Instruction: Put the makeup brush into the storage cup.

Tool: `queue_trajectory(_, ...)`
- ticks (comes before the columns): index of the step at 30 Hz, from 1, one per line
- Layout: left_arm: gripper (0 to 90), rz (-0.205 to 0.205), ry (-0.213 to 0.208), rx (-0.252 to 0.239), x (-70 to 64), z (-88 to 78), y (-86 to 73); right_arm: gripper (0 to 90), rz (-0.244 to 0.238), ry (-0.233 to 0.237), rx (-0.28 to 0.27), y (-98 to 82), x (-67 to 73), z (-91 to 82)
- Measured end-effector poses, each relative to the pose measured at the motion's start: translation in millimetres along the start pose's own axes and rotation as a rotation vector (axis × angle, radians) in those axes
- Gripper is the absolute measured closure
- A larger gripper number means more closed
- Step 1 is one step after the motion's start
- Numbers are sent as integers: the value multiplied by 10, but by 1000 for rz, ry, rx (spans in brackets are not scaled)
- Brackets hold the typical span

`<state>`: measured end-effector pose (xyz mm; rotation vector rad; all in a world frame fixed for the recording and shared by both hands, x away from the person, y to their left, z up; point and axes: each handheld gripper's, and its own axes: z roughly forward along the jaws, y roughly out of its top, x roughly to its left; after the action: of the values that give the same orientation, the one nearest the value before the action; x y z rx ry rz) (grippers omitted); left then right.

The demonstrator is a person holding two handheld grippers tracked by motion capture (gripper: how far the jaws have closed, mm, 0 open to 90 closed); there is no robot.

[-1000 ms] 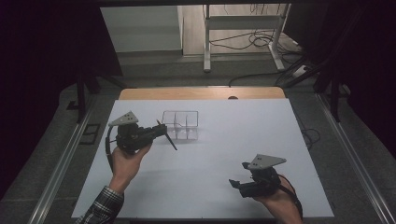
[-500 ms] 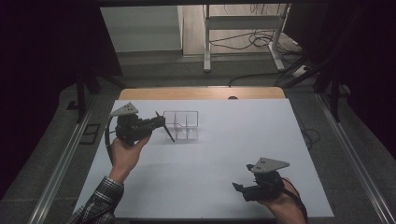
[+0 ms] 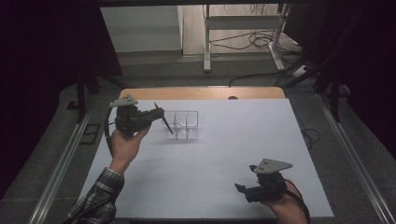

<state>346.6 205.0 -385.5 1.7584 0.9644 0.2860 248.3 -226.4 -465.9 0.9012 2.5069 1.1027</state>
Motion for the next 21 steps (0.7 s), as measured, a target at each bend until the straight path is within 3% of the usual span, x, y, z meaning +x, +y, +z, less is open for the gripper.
queue_trajectory(21, 835, -6, 65, -14, 196, 95, 325, 142, -2, 2, 27, -39, -15, 43)
